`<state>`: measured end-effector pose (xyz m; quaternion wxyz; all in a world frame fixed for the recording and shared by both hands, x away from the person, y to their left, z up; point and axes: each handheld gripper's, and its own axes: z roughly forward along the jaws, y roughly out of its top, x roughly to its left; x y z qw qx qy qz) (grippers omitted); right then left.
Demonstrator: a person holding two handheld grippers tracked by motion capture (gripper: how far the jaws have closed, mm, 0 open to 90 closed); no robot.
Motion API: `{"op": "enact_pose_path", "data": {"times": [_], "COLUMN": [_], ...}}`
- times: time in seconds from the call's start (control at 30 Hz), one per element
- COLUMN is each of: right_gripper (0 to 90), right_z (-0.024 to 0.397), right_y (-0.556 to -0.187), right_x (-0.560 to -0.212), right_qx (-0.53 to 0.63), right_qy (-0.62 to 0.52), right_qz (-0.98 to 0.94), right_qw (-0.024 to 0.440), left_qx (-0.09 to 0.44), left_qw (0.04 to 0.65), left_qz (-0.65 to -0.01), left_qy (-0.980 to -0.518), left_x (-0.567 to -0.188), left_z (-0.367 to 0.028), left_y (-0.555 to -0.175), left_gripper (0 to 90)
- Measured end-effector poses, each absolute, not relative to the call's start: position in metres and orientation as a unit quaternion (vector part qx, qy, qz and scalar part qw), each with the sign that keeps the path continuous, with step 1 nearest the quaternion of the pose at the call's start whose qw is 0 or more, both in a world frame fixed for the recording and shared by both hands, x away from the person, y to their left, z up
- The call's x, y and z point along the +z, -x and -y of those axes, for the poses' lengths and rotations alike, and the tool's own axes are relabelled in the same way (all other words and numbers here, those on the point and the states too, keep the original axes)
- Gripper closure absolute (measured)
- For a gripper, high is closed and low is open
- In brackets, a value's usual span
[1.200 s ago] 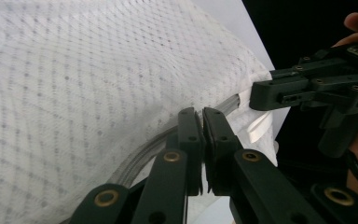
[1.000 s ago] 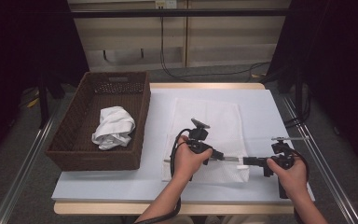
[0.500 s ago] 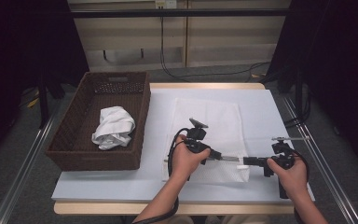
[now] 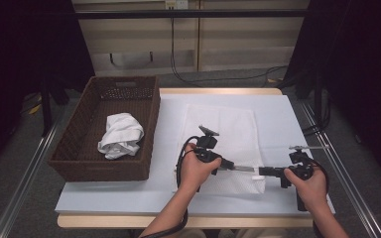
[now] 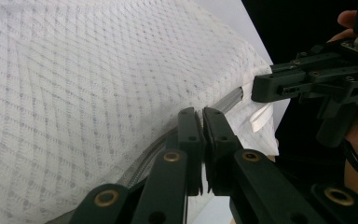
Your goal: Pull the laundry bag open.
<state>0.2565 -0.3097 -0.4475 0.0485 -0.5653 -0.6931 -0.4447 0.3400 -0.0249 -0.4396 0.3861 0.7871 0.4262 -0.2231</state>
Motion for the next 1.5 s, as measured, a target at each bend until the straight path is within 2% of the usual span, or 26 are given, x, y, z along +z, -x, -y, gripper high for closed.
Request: {"op": "enact_pose_path", "data": {"times": [1.5], "right_gripper": [88.3], "right_z": [0.313], "right_y": [-0.256], "right_x": [-0.447], "right_qx": [-0.447], "right_qy": [0.567], "right_qz": [0.691], "right_qw": [0.043], "left_qx": [-0.227], "left_qw": [0.386], "left_qz": [-0.435], "left_qy": [-0.781], "left_x": [-0.440], "left_z": [0.004], "left_y": [-0.344], "left_gripper": [86.8]}}
